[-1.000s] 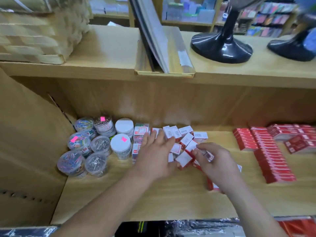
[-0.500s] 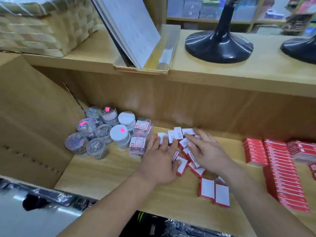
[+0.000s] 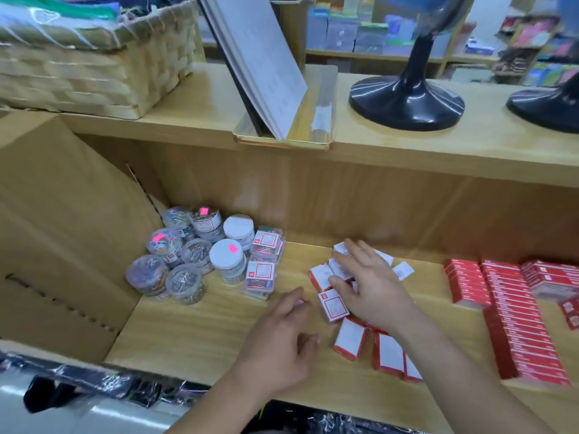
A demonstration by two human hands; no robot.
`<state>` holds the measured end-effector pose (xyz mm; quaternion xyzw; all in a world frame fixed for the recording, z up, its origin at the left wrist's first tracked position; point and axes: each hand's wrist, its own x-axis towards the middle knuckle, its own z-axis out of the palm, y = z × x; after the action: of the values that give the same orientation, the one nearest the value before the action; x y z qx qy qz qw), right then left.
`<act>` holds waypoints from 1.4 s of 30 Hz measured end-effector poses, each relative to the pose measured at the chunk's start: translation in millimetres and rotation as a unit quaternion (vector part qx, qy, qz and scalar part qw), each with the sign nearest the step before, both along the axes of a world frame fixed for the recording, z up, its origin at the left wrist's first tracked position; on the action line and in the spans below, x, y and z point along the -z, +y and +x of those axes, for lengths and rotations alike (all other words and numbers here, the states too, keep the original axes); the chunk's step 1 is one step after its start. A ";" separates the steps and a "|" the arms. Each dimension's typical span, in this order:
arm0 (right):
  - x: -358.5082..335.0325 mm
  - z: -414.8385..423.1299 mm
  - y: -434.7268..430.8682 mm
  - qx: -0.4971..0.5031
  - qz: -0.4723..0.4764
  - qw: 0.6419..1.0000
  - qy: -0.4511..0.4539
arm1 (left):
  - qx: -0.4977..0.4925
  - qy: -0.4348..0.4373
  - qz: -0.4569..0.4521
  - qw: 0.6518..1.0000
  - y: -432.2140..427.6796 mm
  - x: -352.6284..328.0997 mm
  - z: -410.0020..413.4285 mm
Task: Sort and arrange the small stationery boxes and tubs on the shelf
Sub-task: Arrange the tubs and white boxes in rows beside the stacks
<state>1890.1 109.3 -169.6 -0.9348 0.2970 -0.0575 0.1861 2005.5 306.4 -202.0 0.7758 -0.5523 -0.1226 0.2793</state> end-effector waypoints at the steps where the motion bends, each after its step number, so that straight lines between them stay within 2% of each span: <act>1: 4.7 4.0 4.1 -0.015 -0.008 0.999 0.028 | 0.004 0.004 -0.004 1.000 1.7 0.9 1.0; 3: 13.5 3.5 7.9 -0.018 -0.028 0.998 0.059 | 0.008 0.033 -0.015 0.999 3.5 -2.2 4.5; 6: 13.6 -5.1 6.1 0.001 -0.020 1.000 0.017 | 0.017 0.052 -0.016 0.998 -8.2 -15.0 14.7; 9: 8.1 -11.4 -0.3 0.007 -0.022 1.000 0.002 | 0.015 -0.015 0.016 1.000 -44.3 -25.0 27.8; 12: -0.5 -17.5 -3.7 0.030 -0.021 0.999 0.010 | -0.011 -0.088 0.107 0.990 -83.0 -31.4 31.3; 14: -4.0 -24.0 -5.6 0.053 -0.016 0.998 0.016 | -0.023 -0.098 0.161 0.982 -99.1 -32.9 31.1; 18: -7.9 -36.5 -7.0 0.108 0.003 0.993 -0.044 | -0.020 -0.011 0.145 0.989 -104.0 -30.2 34.2; 21: -9.5 -40.6 -2.8 0.133 0.041 0.982 -0.124 | -0.013 0.149 0.073 0.986 -90.7 -23.7 36.6; 23: -16.8 -38.8 1.0 0.151 0.084 0.968 -0.181 | 0.003 0.231 0.002 0.973 -79.1 -23.2 36.1; 26: -33.7 -32.5 7.5 0.181 0.221 0.932 -0.222 | 0.048 0.233 -0.124 0.963 -65.5 -36.1 29.9; 29: -51.3 -26.5 14.2 0.163 0.422 0.872 -0.187 | 0.050 0.236 -0.188 0.952 -58.7 -47.9 20.9; 32: -58.7 -24.7 19.1 0.147 0.545 0.794 -0.228 | 0.031 0.251 -0.219 0.942 -57.9 -48.0 17.6; 34: -57.1 -28.0 16.0 0.155 0.570 0.763 -0.261 | 0.017 0.266 -0.204 0.942 -59.7 -45.3 16.5; 37: -52.5 -36.6 10.8 0.169 0.553 0.765 -0.285 | -0.010 0.246 -0.140 0.959 -61.8 -32.3 15.7; 42: -47.9 -55.6 4.1 0.197 0.519 0.768 -0.319 | -0.015 0.102 -0.052 0.993 -84.9 -21.5 17.2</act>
<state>1834.5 113.4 -121.7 -0.5449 0.3827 -0.2246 0.7114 2022.7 221.5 -180.5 0.7517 -0.5152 -0.1676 0.3760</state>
